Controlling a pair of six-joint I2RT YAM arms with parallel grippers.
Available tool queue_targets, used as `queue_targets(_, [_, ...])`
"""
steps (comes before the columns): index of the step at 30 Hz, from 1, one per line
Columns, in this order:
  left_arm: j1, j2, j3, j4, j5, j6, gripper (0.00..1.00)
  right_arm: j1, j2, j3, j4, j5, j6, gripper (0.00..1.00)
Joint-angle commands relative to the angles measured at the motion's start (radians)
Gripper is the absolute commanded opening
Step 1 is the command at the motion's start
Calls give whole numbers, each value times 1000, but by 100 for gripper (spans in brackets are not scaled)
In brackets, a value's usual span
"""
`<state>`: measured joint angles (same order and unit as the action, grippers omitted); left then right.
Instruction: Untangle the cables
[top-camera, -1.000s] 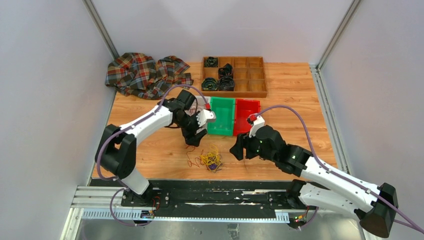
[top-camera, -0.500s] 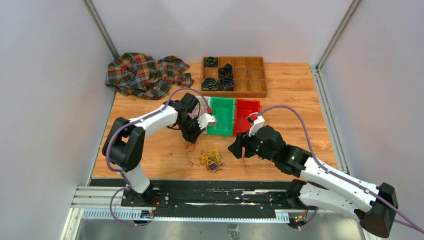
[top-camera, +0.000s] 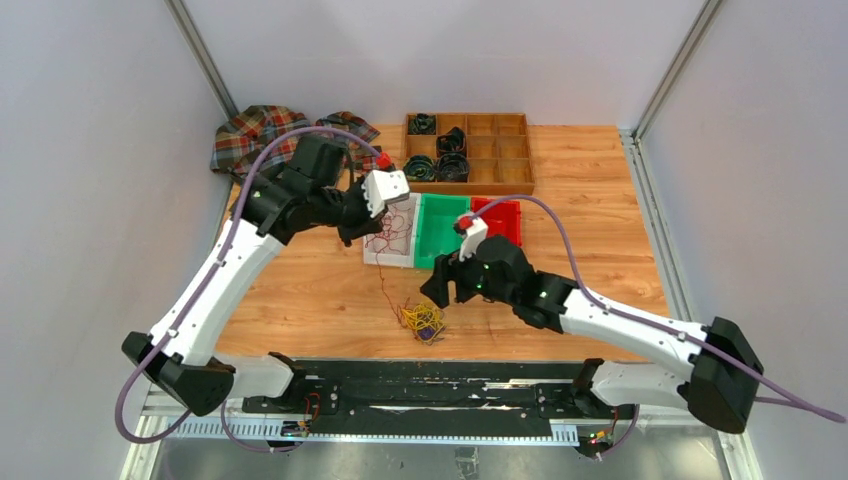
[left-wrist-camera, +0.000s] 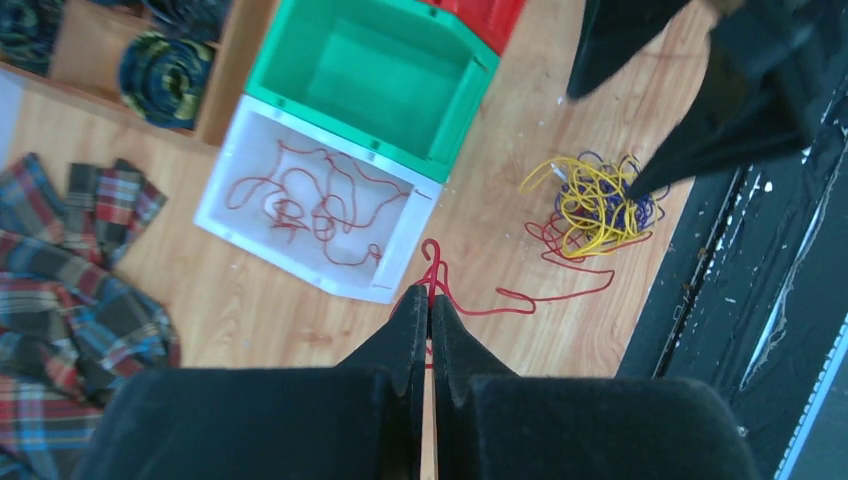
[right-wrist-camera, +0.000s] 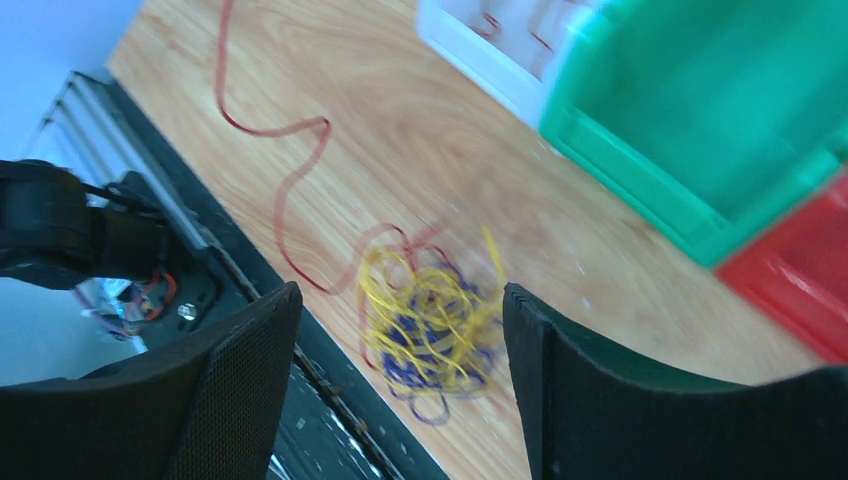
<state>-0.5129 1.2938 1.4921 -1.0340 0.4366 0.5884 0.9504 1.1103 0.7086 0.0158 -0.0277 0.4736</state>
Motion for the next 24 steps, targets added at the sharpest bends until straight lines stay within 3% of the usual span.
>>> queue_targets(1, [-8,-9,115,-103,-32,-26,1,47,111,136,143,-81,-63,74])
queue_targets(11, [-8,5,414,-102,-97,-32,0,132,329,234,256,-138,-46,74])
queue_targets(24, [-8,76,813,-98,-279,101,0,136,464,173,352,-134,25,60])
